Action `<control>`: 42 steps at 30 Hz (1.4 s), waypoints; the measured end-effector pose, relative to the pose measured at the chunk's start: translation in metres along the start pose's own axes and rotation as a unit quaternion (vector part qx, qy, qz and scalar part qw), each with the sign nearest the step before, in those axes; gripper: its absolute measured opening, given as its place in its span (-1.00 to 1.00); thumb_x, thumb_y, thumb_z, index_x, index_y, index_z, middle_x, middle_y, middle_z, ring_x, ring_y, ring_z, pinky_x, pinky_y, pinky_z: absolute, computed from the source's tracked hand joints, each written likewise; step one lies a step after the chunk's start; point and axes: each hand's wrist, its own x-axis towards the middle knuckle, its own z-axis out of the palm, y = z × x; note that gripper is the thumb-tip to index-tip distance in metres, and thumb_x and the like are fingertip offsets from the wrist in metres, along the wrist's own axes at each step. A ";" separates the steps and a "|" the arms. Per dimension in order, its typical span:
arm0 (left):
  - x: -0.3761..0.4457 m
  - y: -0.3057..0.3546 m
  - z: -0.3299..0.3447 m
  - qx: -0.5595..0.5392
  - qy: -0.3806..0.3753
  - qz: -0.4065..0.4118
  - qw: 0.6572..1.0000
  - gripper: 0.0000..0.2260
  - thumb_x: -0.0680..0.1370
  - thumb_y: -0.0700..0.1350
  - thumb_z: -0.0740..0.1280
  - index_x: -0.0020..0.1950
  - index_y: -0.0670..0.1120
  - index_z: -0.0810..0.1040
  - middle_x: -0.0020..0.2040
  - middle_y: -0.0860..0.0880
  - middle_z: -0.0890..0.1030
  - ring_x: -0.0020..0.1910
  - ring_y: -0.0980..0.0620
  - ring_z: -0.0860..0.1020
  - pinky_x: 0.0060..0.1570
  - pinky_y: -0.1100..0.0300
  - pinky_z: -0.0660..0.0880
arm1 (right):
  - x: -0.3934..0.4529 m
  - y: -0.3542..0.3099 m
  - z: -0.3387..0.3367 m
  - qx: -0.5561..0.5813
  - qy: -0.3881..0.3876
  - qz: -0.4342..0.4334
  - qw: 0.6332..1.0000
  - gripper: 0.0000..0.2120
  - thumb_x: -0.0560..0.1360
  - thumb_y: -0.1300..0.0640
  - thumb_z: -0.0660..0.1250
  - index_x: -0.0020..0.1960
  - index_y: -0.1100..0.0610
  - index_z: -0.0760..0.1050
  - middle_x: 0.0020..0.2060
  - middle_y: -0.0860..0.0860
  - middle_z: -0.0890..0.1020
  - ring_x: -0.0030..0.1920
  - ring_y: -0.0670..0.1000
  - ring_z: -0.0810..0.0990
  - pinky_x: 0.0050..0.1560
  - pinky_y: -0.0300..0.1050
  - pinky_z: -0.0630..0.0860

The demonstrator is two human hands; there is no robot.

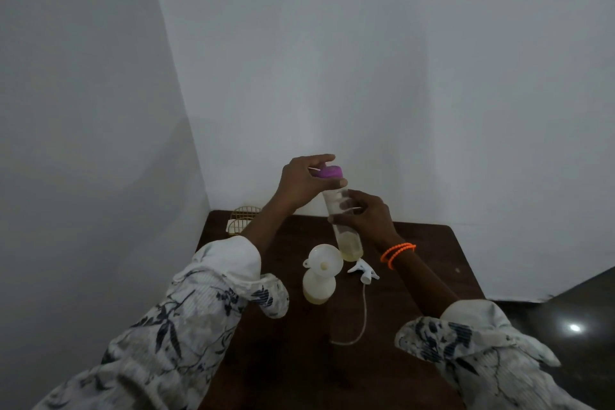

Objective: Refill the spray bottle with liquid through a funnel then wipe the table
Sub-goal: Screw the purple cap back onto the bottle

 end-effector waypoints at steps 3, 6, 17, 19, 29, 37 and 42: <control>-0.003 -0.002 -0.001 -0.041 0.033 -0.031 0.998 -0.40 0.30 0.03 0.67 0.32 0.01 0.62 0.21 -0.01 0.64 0.12 0.05 0.63 0.17 0.11 0.59 | 0.000 -0.002 -0.001 -0.002 -0.004 0.003 1.000 -0.36 0.30 0.00 0.64 0.33 0.05 0.53 0.01 -0.04 0.68 -0.08 -0.19 0.63 -0.13 -0.33 0.52; -0.005 -0.008 0.000 -0.092 0.049 -0.049 0.993 -0.47 0.30 -0.03 0.68 0.24 -0.04 0.66 0.13 -0.02 0.69 0.08 0.06 0.67 0.19 0.02 0.61 | 0.000 -0.004 -0.001 -0.003 -0.001 0.007 1.000 -0.34 0.31 -0.03 0.63 0.35 0.05 0.52 0.00 -0.04 0.68 -0.08 -0.16 0.64 -0.08 -0.26 0.56; -0.014 -0.012 0.007 -0.096 0.036 -0.015 0.995 -0.42 0.42 0.08 0.58 0.40 0.00 0.55 0.21 0.00 0.67 0.13 0.07 0.67 0.16 0.06 0.62 | -0.001 -0.006 0.003 0.036 0.005 0.010 0.999 -0.36 0.30 0.04 0.64 0.33 0.05 0.52 0.00 -0.07 0.67 -0.04 -0.13 0.66 0.03 -0.11 0.63; -0.013 -0.015 0.007 -0.122 0.074 -0.027 0.989 -0.44 0.43 0.06 0.58 0.39 -0.01 0.55 0.19 -0.01 0.67 0.14 0.04 0.66 0.12 0.04 0.64 | 0.000 -0.010 0.003 0.048 0.007 0.010 0.999 -0.38 0.31 0.03 0.63 0.32 0.04 0.52 -0.01 -0.08 0.67 -0.03 -0.13 0.65 -0.03 -0.18 0.61; -0.011 -0.013 0.006 -0.189 0.048 -0.033 0.980 -0.53 0.60 0.22 0.28 0.26 -0.10 0.66 0.15 -0.06 0.71 0.16 0.00 0.66 0.21 -0.09 0.60 | 0.008 -0.016 0.008 0.074 0.007 0.011 0.997 -0.42 0.31 0.05 0.63 0.29 0.01 0.55 0.01 -0.07 0.68 -0.04 -0.18 0.65 -0.10 -0.30 0.54; -0.001 -0.019 0.005 -0.168 0.104 -0.050 0.979 -0.63 0.56 0.02 0.44 0.31 -0.09 0.53 0.20 -0.05 0.62 0.17 -0.05 0.63 0.12 -0.07 0.64 | 0.016 -0.016 0.014 0.107 0.019 0.016 0.994 -0.43 0.30 0.03 0.62 0.27 -0.01 0.56 0.01 -0.06 0.69 0.00 -0.11 0.68 -0.03 -0.14 0.63; -0.003 -0.021 0.003 -0.177 0.073 -0.032 0.981 -0.59 0.68 0.13 0.21 0.29 -0.14 0.63 0.15 -0.10 0.70 0.14 -0.04 0.67 0.20 -0.04 0.61 | 0.019 -0.017 0.017 0.094 0.007 0.001 0.996 -0.42 0.31 0.06 0.62 0.29 0.02 0.54 0.03 -0.07 0.67 0.02 -0.13 0.66 0.02 -0.13 0.62</control>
